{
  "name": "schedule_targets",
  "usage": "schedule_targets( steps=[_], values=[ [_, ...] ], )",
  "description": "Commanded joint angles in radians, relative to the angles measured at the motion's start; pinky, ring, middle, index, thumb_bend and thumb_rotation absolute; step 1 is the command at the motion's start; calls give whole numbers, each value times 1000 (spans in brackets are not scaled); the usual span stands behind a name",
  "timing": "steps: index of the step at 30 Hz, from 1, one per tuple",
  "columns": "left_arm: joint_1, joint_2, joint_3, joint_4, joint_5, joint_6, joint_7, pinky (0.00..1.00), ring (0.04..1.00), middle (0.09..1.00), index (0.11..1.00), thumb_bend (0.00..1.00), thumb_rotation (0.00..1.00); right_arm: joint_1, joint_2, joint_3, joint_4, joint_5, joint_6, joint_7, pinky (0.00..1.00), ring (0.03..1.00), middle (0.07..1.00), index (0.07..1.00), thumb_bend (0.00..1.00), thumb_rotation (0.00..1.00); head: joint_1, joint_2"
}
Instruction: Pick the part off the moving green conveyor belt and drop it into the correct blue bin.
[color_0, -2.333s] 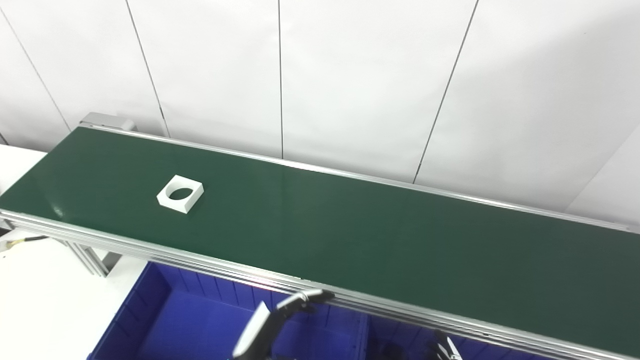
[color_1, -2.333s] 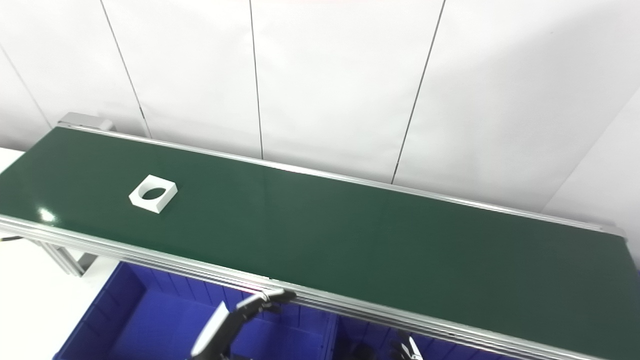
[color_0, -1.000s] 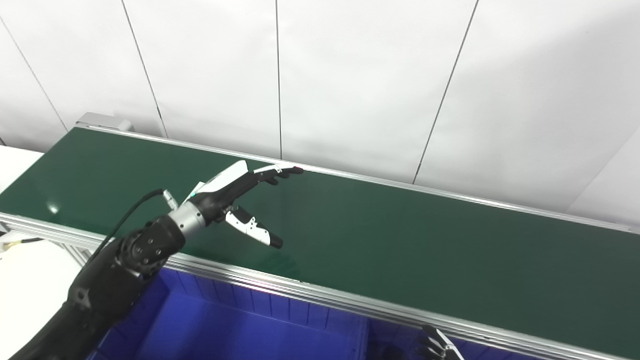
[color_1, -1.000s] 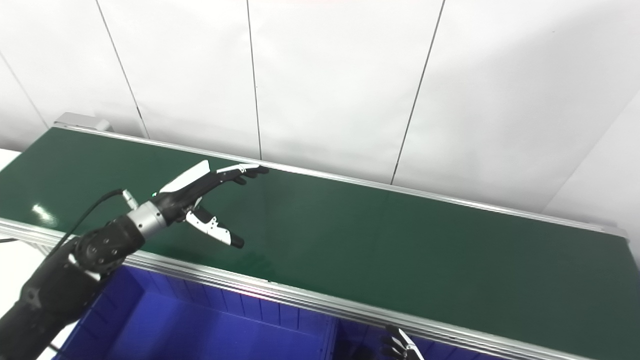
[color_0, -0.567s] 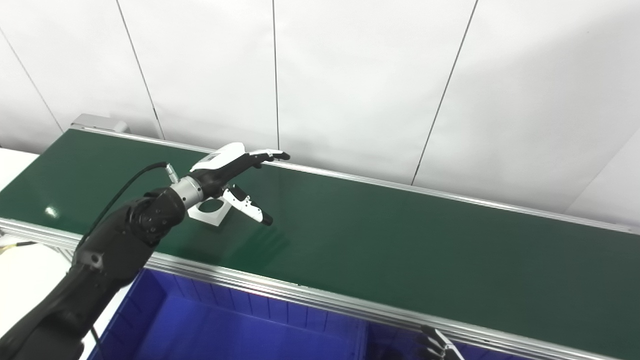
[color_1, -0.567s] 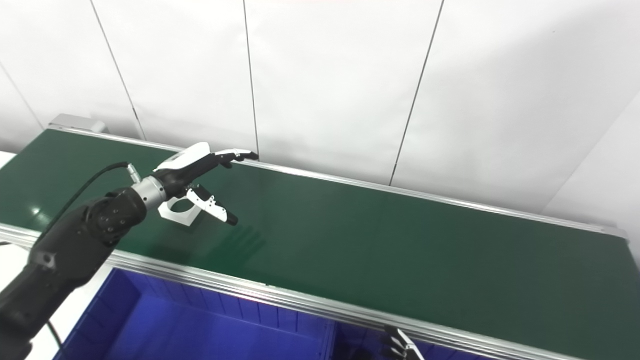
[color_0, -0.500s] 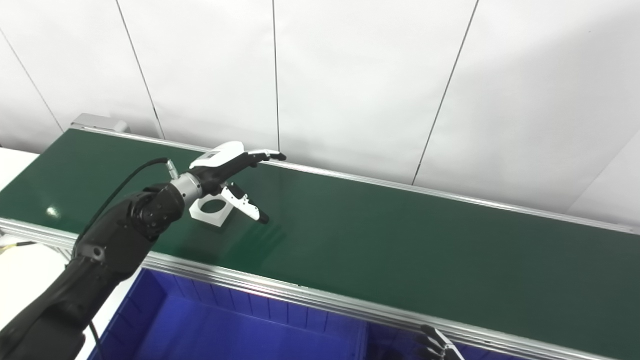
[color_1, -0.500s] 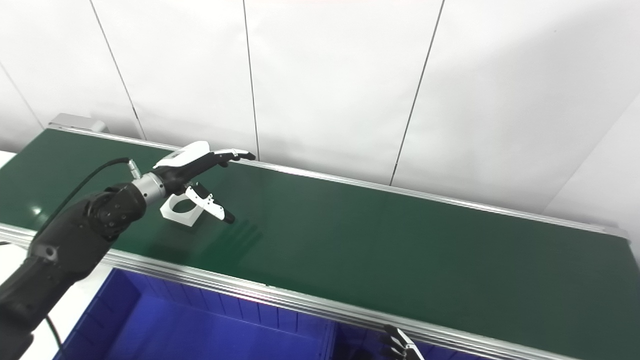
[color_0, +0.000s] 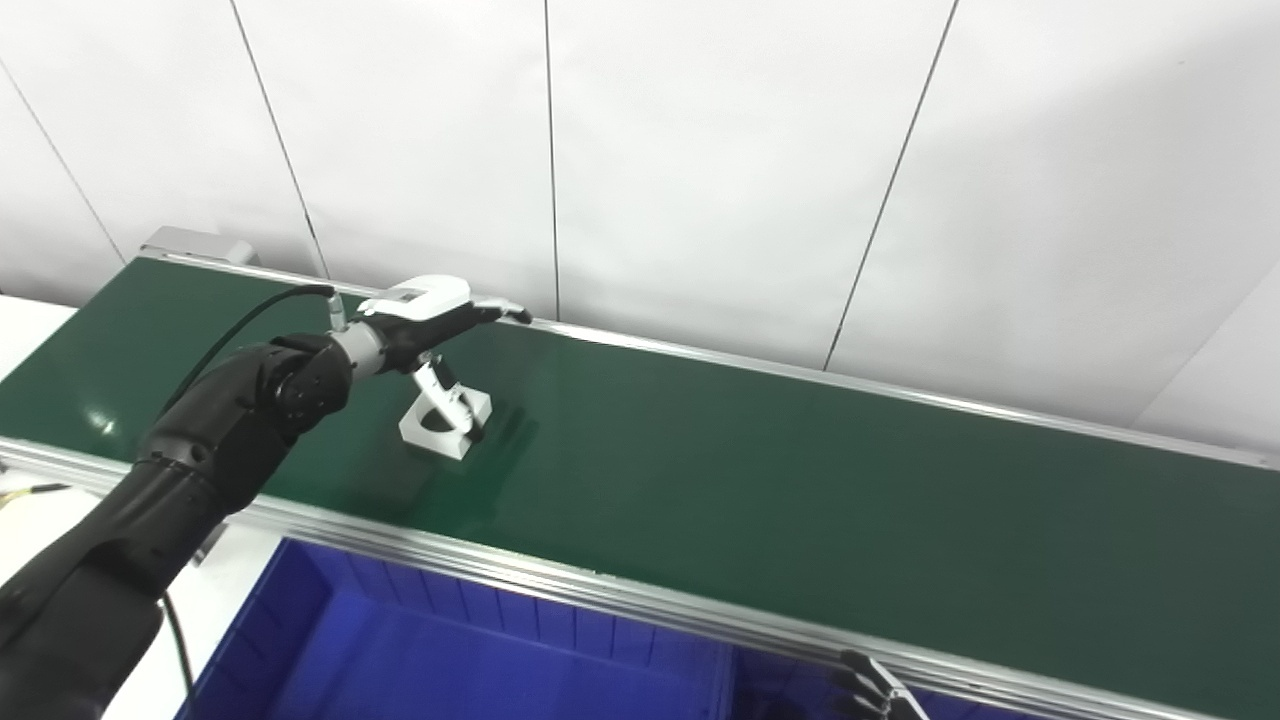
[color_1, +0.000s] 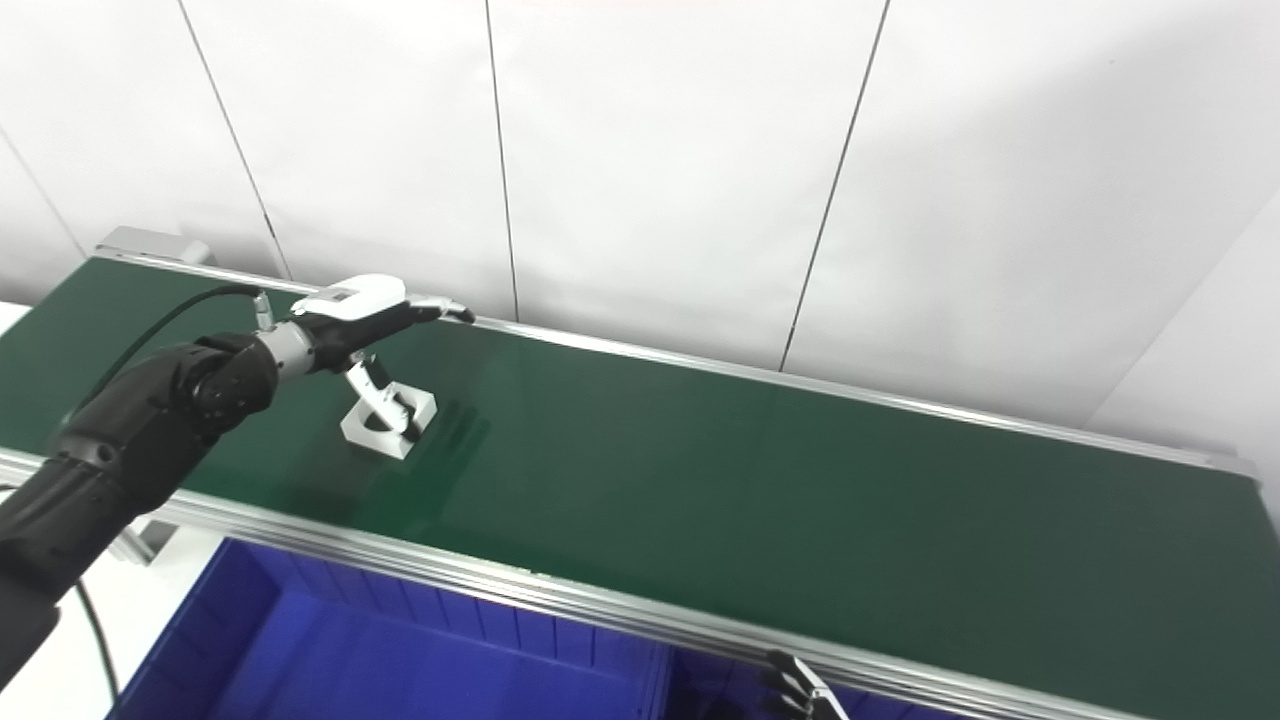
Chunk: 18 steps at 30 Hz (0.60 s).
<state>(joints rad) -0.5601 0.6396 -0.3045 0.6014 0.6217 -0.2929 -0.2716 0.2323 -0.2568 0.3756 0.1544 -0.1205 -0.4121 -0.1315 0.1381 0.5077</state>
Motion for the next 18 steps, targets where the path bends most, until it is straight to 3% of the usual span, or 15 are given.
schedule_targets(
  steps=[1,11,18],
  values=[
    [-55,38,3,6,10,-9,15,916,939,933,895,966,186,-1,-6,2,-31,6,-58,-16,657,742,803,862,885,288,1,0],
    [-32,38,-31,6,43,38,-25,940,967,960,921,976,188,1,-11,6,-37,6,-58,-20,661,745,803,864,879,298,0,3],
    [-20,18,-46,26,36,39,-9,912,967,965,923,980,193,6,-12,8,-47,8,-58,-25,656,737,795,862,875,280,-6,7]
  ],
)
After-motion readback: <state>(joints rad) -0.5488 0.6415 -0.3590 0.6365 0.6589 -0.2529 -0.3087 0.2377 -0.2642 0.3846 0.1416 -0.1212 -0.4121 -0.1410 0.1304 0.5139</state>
